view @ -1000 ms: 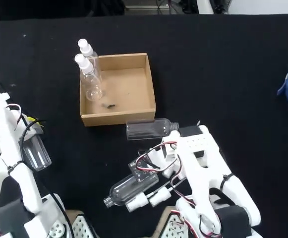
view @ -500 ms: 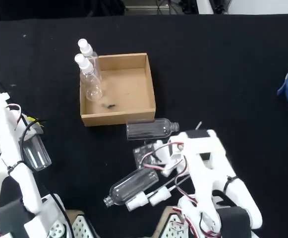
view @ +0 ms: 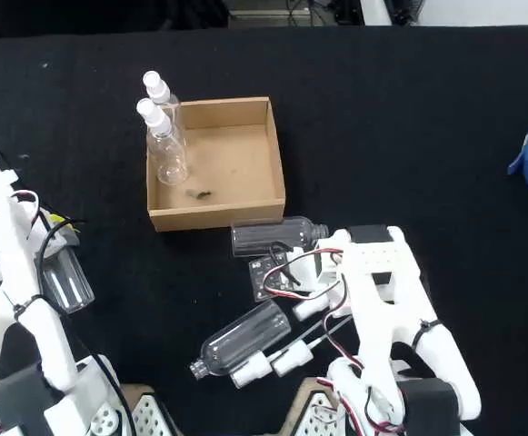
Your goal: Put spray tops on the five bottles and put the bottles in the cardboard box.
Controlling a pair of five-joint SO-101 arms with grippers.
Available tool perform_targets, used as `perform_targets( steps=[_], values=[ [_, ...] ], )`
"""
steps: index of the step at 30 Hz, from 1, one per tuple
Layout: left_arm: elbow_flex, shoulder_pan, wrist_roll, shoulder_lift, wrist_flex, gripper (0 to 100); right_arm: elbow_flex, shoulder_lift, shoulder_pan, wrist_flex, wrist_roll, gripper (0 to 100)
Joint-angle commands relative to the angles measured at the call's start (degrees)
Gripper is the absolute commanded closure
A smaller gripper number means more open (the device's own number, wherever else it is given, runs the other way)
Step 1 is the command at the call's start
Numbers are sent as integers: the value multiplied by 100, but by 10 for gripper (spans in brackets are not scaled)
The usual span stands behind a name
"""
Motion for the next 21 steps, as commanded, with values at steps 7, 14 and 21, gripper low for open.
perform_targets(
  steps=[7,14,21],
  values=[
    [-75,-48,-53,-185,-44,970,418,22,-958,-369,-70,809],
    [-66,-48,-53,-185,-44,970,541,4,-870,-527,-70,914],
    [-66,-48,-53,-185,-44,970,-382,-4,-79,-519,-554,987]
  ],
)
